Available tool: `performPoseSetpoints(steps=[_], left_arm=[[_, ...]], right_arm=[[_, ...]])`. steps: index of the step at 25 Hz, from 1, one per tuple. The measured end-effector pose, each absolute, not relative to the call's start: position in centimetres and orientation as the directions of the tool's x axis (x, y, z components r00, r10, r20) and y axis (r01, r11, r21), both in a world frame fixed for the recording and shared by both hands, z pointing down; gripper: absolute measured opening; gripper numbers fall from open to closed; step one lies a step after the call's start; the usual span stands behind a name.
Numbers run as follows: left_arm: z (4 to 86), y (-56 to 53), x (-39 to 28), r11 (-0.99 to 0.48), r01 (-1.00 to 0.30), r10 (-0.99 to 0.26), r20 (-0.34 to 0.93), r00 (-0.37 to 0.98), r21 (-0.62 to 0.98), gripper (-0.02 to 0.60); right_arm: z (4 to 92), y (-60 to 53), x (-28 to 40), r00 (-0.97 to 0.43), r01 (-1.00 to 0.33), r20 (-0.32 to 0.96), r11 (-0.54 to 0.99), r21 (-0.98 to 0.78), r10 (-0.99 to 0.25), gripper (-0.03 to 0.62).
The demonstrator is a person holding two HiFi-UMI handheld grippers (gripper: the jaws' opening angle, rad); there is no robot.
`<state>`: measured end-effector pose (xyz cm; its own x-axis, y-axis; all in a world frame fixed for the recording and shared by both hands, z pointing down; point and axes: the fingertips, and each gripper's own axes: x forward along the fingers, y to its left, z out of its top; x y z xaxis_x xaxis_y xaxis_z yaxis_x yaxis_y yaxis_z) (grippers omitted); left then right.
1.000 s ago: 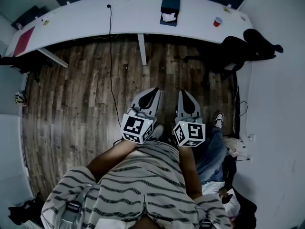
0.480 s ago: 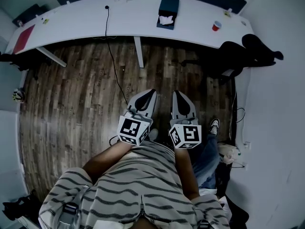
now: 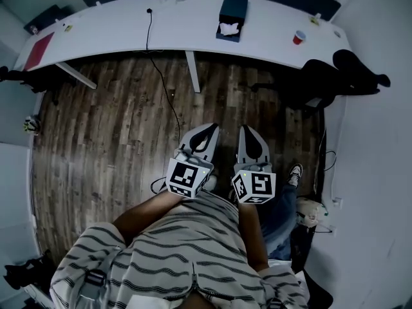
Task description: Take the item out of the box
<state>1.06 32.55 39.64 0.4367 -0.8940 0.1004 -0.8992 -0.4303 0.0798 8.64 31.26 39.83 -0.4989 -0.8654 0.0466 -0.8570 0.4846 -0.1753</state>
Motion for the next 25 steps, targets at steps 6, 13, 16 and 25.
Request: performPoseSetpoints(steps=[6,13,16,25], left_arm=[[40.2,29.3,0.3,-0.39,-0.917,-0.912,0.102,0.398,0.083,0.025],[41.0,23.7,0.0,-0.371,-0.923,-0.919,0.108,0.38,0.101,0.025],[41.3,20.3,-0.5,-0.361,-0.927,-0.921,0.116,0.371,0.1,0.025],[40.1,9.0,-2.6,-0.359,-0.927,-0.921,0.123,0.37,0.104,0.023]], right_arm=[[40.1,28.1,8.5,-0.501,-0.86,0.055,0.489,-0.147,-0.864,0.017],[40.3,23.0,7.7,-0.508,-0.857,0.06,0.497,-0.135,-0.859,0.017],[40.6,19.7,7.6,-0.507,-0.857,0.064,0.495,-0.142,-0.86,0.017],[39.2,8.4,5.3,-0.51,-0.855,0.06,0.498,-0.145,-0.858,0.017]])
